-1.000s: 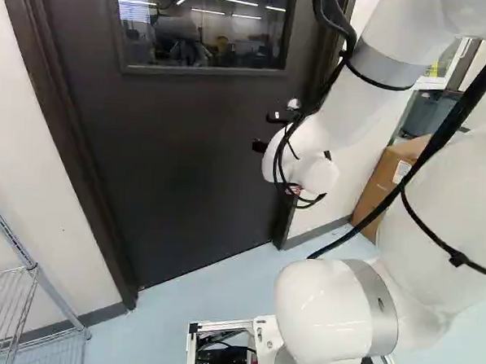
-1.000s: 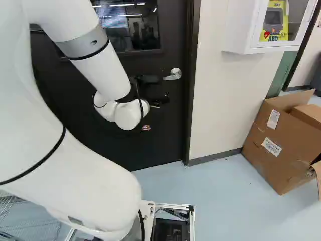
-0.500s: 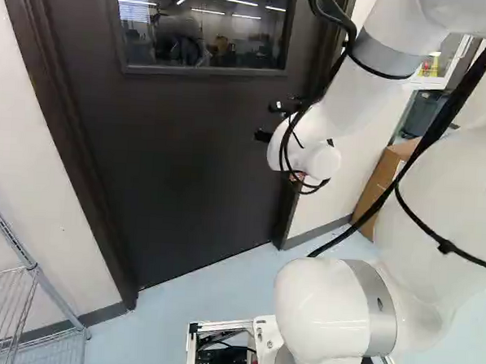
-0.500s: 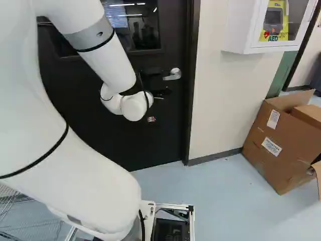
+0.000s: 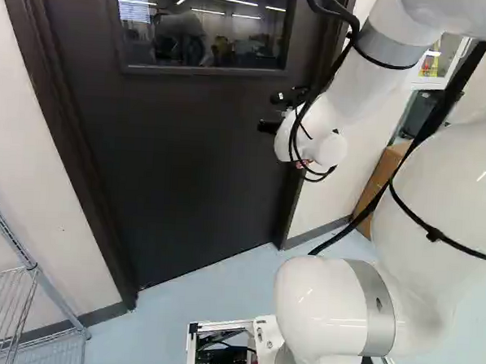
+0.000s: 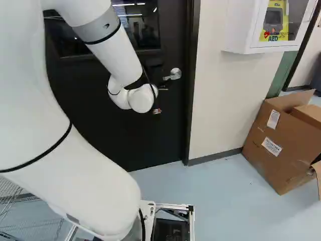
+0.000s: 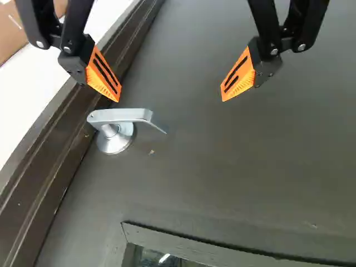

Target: Open the door and move inside

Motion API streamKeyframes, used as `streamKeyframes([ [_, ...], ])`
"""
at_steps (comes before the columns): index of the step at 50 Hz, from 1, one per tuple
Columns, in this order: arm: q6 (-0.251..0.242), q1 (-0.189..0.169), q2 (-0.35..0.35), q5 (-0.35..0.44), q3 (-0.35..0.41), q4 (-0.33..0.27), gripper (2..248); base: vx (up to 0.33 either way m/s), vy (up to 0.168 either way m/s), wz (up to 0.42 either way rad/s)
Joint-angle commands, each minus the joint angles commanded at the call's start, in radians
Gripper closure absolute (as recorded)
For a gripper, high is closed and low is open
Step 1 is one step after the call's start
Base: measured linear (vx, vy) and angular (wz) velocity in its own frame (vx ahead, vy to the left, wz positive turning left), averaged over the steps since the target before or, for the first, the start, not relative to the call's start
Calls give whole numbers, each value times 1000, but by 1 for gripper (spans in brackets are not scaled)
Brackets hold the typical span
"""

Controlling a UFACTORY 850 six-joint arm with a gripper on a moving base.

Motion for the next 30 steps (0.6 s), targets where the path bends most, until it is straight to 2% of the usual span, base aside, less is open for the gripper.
streamKeyframes([
  [21,0,-44,-8,0,-57,-127,3,0,0,0],
  [30,0,-52,-4,0,-74,-181,3,0,0,0],
])
